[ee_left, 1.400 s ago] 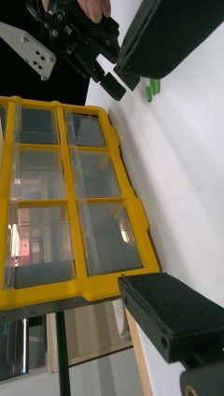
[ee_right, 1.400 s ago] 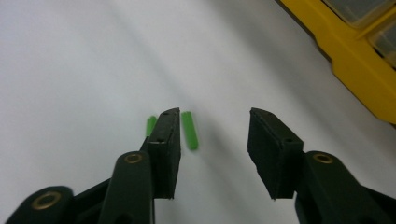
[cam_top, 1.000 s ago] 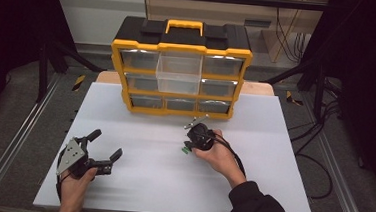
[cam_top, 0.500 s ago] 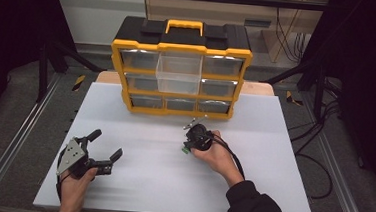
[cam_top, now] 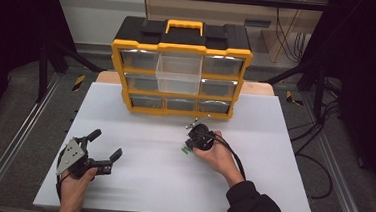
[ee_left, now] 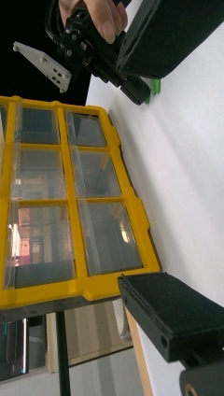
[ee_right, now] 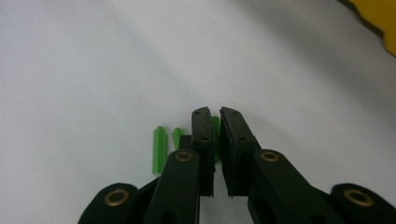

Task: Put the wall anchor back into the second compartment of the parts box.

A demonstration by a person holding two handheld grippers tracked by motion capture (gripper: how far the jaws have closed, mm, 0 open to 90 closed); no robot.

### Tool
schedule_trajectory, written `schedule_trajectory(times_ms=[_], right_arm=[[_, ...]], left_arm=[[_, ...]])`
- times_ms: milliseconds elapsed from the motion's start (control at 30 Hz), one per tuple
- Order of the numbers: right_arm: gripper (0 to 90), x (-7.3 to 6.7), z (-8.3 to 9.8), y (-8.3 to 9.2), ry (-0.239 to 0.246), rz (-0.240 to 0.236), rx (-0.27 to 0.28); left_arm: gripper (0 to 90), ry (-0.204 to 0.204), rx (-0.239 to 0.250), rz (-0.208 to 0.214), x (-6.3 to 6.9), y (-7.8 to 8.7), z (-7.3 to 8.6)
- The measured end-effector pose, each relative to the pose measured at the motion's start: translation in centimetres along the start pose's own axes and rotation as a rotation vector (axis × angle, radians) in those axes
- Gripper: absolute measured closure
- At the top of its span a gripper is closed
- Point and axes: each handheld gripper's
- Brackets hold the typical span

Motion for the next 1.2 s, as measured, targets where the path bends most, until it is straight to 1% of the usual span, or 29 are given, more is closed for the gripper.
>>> schedule_trajectory(times_ms=[67,133,200,233,267,300,333,367,400,467,500,533,600,667,733,767,800,833,867,900,967,1100,1200], right_arm=[[84.7,0.3,0.2,0.2,-0.005,0.014,0.014],[84.7,0.6,0.3,0.6,-0.027,0.031,0.038],[84.7,1.1,0.6,1.0,-0.041,0.027,0.077],[84.7,1.3,0.8,1.3,-0.047,0.043,0.088],[84.7,1.6,1.0,1.6,-0.045,0.053,0.109],[84.7,1.7,1.1,2.0,-0.066,0.055,0.14],[84.7,1.8,1.3,2.3,-0.067,0.069,0.175],[84.7,2.0,1.5,2.9,-0.07,0.059,0.195],[84.7,2.2,1.7,3.3,-0.078,0.071,0.213],[84.7,2.3,2.0,4.2,-0.119,0.077,0.246],[84.7,2.5,2.2,4.6,-0.118,0.093,0.269],[84.7,2.7,2.4,5.0,-0.123,0.092,0.286],[84.7,2.8,2.6,5.9,-0.138,0.104,0.308],[84.7,2.9,2.7,6.7,-0.14,0.113,0.344],[84.8,2.9,2.8,7.5,-0.145,0.12,0.361],[84.7,2.9,2.7,7.8,-0.129,0.126,0.372],[84.8,2.9,2.7,8.1,-0.125,0.128,0.385],[84.8,2.8,2.6,8.5,-0.132,0.125,0.399],[84.7,2.8,2.6,8.8,-0.122,0.129,0.405],[84.7,2.7,2.5,9.1,-0.133,0.13,0.415],[84.8,2.6,2.4,9.8,-0.118,0.135,0.439],[84.8,2.4,2.1,11.2,-0.119,0.143,0.453],[84.8,2.6,1.8,12.2,-0.116,0.145,0.474]], left_arm=[[0.4,0.0,0.0,-0.001,0.0,0.0,0.0],[0.4,0.001,0.0,0.0,0.0,0.0,0.0],[0.4,0.0,0.0,0.001,0.0,0.0,0.0],[0.4,0.0,0.0,0.001,0.0,0.0,0.0],[0.4,0.001,0.001,0.001,0.0,0.0,0.0],[0.4,0.001,0.001,0.002,0.0,0.0,0.0],[0.4,0.002,0.0,0.001,0.0,0.0,0.0],[0.5,-0.001,-0.004,0.001,-0.1,0.1,0.0],[0.4,0.002,-0.002,0.0,-0.1,0.1,0.0],[0.5,0.005,0.001,-0.002,-0.1,0.2,0.0],[0.5,0.005,0.002,-0.003,-0.1,0.2,0.0],[0.5,0.005,0.002,-0.004,-0.1,0.2,0.0],[0.5,0.005,0.001,-0.004,-0.1,0.2,0.0],[0.5,0.004,-0.003,-0.002,-0.1,0.1,0.0],[0.5,-0.002,-0.005,-0.001,-0.1,0.1,0.0],[0.5,-0.001,-0.005,-0.001,0.0,0.1,0.0],[0.5,-0.002,-0.005,-0.001,0.0,0.1,0.0],[0.5,-0.002,-0.005,-0.001,0.0,0.1,0.0],[0.4,-0.001,-0.004,-0.001,-0.1,0.1,0.0],[0.4,0.0,-0.004,-0.002,-0.1,0.1,0.0],[0.5,0.002,-0.001,-0.005,-0.1,0.2,0.0],[0.5,0.006,0.003,-0.009,-0.2,0.3,0.0],[0.5,0.005,0.002,-0.009,-0.2,0.3,0.0]])
Point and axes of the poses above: each handheld gripper's, and its own axes: y roughly backward along the jaws, z roughly out of its underside, x roughly to its right, and after that the axes turned 5 degrees about z, right-handed
